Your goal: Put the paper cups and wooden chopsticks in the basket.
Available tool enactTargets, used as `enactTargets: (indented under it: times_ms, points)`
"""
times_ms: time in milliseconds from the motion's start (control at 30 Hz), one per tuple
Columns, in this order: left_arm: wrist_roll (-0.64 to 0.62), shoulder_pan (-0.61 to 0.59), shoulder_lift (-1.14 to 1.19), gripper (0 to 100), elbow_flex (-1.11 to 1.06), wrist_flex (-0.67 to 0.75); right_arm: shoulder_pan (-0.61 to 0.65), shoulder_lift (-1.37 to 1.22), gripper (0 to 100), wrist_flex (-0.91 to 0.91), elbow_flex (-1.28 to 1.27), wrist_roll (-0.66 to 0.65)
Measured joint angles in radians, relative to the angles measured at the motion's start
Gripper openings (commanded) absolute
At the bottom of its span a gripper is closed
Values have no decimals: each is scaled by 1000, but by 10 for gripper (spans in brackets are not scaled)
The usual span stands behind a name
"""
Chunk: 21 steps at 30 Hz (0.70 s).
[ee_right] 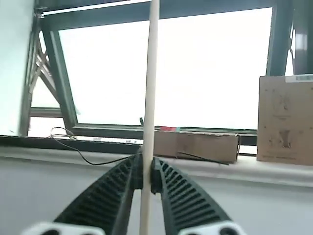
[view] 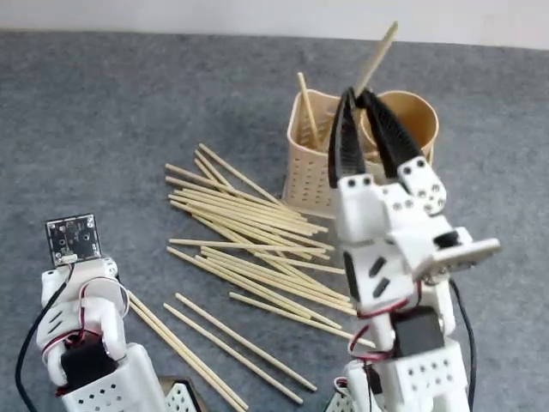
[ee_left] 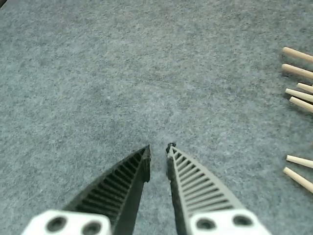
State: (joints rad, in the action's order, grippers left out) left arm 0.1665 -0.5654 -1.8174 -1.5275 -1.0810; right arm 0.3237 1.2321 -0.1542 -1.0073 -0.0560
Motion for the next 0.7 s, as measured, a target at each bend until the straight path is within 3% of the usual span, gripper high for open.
enactTargets:
  times_ms: [200,467,700]
  points:
    - [0,0,0,81,0,0,-35,-186,5,-144,0,0]
    - [0,0,0,81,0,0,-37,-404,8,-167,0,0]
    - [0,0,0,81,0,0,-37,-442,123,-167,-2,0]
